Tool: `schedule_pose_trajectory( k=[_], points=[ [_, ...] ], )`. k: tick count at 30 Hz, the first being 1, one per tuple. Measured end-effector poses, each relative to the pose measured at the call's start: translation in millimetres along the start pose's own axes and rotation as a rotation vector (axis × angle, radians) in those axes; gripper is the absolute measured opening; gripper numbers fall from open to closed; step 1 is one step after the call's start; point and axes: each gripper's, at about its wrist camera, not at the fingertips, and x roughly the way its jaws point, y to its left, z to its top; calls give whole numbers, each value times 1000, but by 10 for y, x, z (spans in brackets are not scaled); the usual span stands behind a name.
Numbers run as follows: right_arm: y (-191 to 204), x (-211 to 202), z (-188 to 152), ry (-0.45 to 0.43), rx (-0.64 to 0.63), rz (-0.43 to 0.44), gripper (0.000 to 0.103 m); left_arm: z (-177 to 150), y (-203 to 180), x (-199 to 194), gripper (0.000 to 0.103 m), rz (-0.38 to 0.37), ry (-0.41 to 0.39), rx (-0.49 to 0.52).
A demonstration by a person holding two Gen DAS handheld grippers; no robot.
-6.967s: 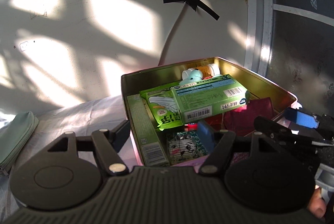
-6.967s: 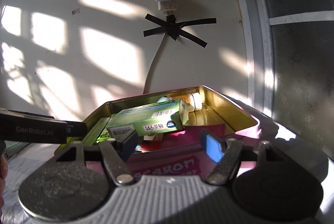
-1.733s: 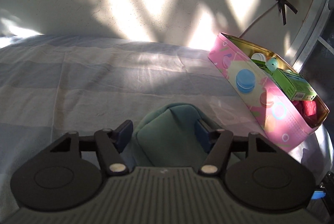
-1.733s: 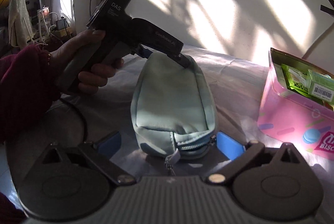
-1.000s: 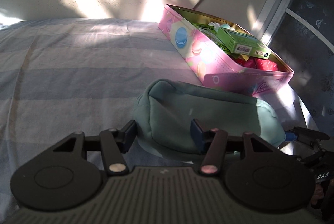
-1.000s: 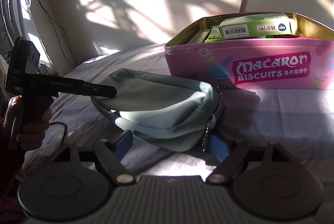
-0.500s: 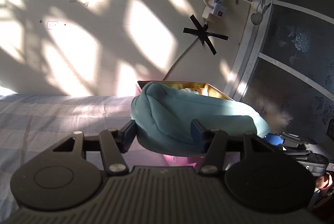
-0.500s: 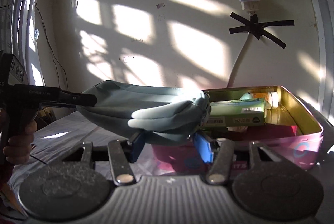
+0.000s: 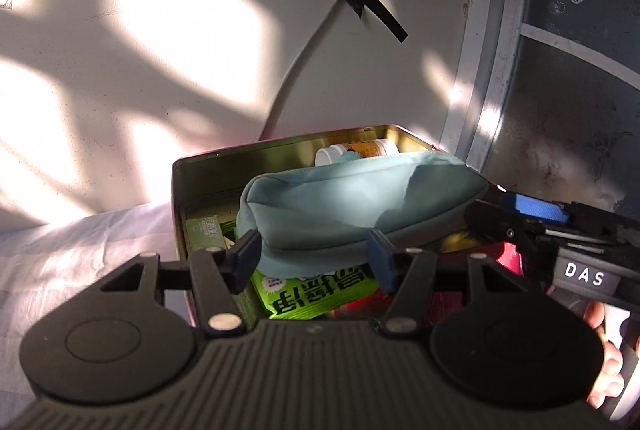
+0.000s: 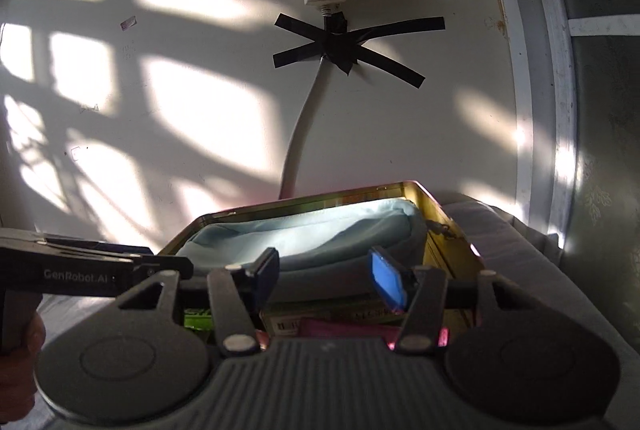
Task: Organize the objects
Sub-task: 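Open the right tool and withdraw it from the tin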
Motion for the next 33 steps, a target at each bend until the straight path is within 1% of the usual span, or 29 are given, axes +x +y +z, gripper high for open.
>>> schedule_pose_trajectory(
  k=[3,6,9,12,15,23,33],
  points=[
    [36,-202,-94,-28,24,4,53,-96,-78,-216,62,40,-9,32],
    [53,-393,-187,-42,78,26,53,-208,-159,-425,67,59,-13,49],
    [132,-646,-277,-68,118,19,53,-330,-234,-595,67,109,-9,70],
    [199,-888,-365,-87,160,8,55,-445,-243,-763,67,138,-15,64],
    [252,-1051,-464,-76,189,3,56,-589,-225,-930,67,149,-13,43],
    [459,-1241,-625,-25,186,3,56,-854,-149,-1146,72,178,9,5],
    [764,-1526,-565,-79,128,20,59,-959,-99,-1334,73,196,-12,-21]
  ],
)
